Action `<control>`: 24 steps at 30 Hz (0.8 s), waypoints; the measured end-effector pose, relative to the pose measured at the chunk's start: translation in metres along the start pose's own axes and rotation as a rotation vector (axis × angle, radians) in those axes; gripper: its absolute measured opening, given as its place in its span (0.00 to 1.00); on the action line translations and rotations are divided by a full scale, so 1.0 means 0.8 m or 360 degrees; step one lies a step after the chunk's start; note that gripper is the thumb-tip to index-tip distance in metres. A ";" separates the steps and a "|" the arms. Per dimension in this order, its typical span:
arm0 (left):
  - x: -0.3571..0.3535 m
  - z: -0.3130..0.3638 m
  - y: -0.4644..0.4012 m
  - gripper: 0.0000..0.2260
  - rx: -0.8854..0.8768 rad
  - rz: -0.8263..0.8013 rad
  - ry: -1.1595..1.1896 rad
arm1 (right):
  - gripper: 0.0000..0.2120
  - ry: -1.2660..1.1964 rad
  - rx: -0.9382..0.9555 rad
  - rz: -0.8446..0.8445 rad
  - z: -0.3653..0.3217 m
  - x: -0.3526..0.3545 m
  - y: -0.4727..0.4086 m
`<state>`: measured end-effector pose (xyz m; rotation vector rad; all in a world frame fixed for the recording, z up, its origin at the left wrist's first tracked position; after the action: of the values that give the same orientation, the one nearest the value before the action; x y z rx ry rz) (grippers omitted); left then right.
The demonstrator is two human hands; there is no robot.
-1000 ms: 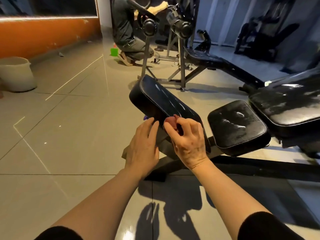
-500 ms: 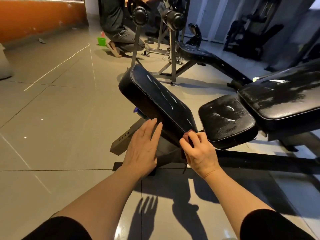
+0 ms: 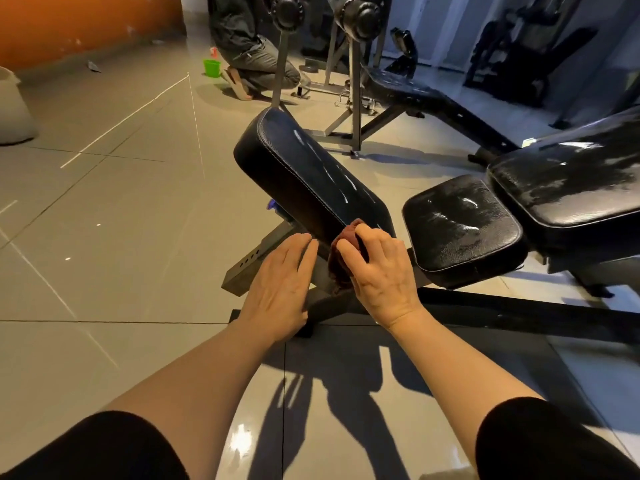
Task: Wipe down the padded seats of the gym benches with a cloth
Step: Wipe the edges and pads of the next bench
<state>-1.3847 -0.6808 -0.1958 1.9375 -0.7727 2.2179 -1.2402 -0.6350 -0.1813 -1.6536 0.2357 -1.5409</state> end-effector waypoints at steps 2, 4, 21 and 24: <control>-0.003 0.005 -0.004 0.43 0.0001 0.0038 0.0004 | 0.34 0.0061 0.0004 -0.0020 0.018 -0.002 0.016; -0.006 0.009 -0.007 0.42 0.0037 0.0061 0.0008 | 0.30 0.0150 0.0013 -0.0077 0.037 -0.004 0.033; -0.029 0.030 -0.018 0.46 -0.0123 0.0193 -0.0012 | 0.26 -0.0060 -0.0031 -0.0252 0.033 0.013 0.023; -0.028 0.027 -0.018 0.45 -0.0113 0.0192 -0.0064 | 0.27 0.0062 -0.0065 -0.0325 0.058 0.005 0.037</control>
<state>-1.3552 -0.6719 -0.2114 1.9567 -0.9846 2.1904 -1.1862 -0.6357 -0.1933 -1.7237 0.1222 -1.7317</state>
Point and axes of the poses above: each hand's wrist, its own y-axis away from the middle knuckle, its own x-axis out of the back of the hand, z = x × y, the point moved 4 cm from there along -y, towards the middle knuckle, and after that the axes turned 15 degrees about -x, right-handed, at the moved point
